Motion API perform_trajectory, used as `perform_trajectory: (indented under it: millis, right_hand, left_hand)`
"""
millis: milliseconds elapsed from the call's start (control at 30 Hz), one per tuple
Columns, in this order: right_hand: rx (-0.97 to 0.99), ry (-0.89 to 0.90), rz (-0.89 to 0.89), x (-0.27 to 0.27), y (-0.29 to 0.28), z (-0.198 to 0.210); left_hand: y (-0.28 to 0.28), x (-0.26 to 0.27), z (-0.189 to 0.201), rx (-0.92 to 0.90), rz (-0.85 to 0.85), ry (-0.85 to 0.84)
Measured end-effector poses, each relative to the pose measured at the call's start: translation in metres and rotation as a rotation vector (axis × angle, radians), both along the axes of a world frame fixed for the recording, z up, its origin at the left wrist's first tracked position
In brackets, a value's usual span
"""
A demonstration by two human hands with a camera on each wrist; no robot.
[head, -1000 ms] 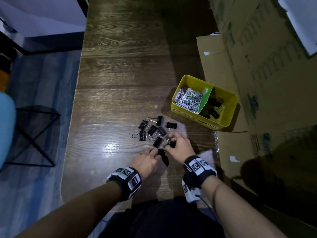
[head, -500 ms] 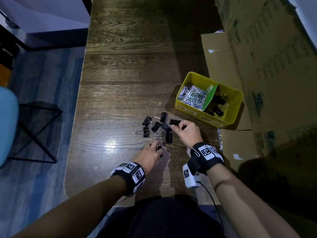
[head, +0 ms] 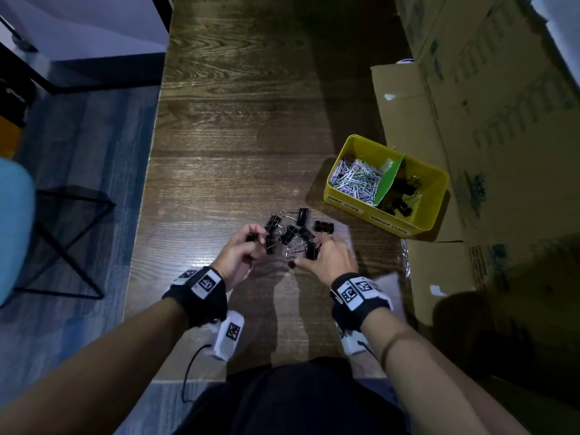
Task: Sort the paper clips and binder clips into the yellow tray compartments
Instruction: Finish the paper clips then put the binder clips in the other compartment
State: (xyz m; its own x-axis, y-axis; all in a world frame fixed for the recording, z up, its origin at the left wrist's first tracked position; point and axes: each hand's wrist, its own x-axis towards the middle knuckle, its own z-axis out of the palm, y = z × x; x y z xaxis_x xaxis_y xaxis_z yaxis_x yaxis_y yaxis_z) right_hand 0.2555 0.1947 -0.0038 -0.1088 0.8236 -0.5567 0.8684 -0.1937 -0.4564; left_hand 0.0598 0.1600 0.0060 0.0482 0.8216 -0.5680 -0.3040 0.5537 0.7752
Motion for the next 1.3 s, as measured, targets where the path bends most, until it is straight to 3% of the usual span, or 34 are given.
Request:
perform_trajectory:
  millis: [67, 167, 200, 267, 367, 500, 633, 767, 900, 1133, 1300]
  right_hand:
    - [0.014, -0.039, 0.024, -0.006, -0.005, -0.004]
    - [0.018, -0.027, 0.046, -0.009, -0.01, -0.008]
    - [0.014, -0.006, 0.045, -0.009, -0.011, -0.008]
    - [0.025, 0.034, 0.052, -0.008, -0.013, -0.007]
    - [0.022, 0.087, 0.062, -0.003, -0.014, -0.008]
    - [-0.14, 0.331, -0.112, 0.006, -0.011, -0.004]
    - [-0.23, 0.57, -0.365, 0.016, -0.004, 0.01]
    - [-0.186, 0.701, -0.482, 0.03, 0.003, 0.026]
    - [-0.125, 0.902, -0.648, 0.046, 0.011, 0.042]
    - [-0.008, 1.161, -0.819, 0.088, 0.035, 0.069]
    - [0.154, 1.081, -0.925, 0.118, 0.058, 0.084]
  left_hand:
    - [0.01, -0.003, 0.003, 0.064, -0.159, 0.272]
    - [0.021, -0.006, -0.002, 0.214, -0.533, 0.945]
    - [0.022, -0.005, -0.005, 0.243, -0.64, 1.067]
    - [0.022, -0.003, -0.014, 0.282, -0.743, 1.18]
    - [0.021, 0.002, -0.027, 0.325, -0.75, 1.292]
    - [0.019, 0.005, -0.038, 0.365, -0.74, 1.342]
    - [0.022, 0.003, -0.041, 0.316, -0.669, 1.29]
    - [0.024, -0.003, -0.04, 0.304, -0.681, 1.198]
    - [0.029, -0.015, -0.029, 0.268, -0.553, 1.015]
    - [0.057, 0.008, 0.026, -0.195, -0.166, 0.022]
    - [0.102, 0.071, 0.063, -0.137, -0.228, -0.208]
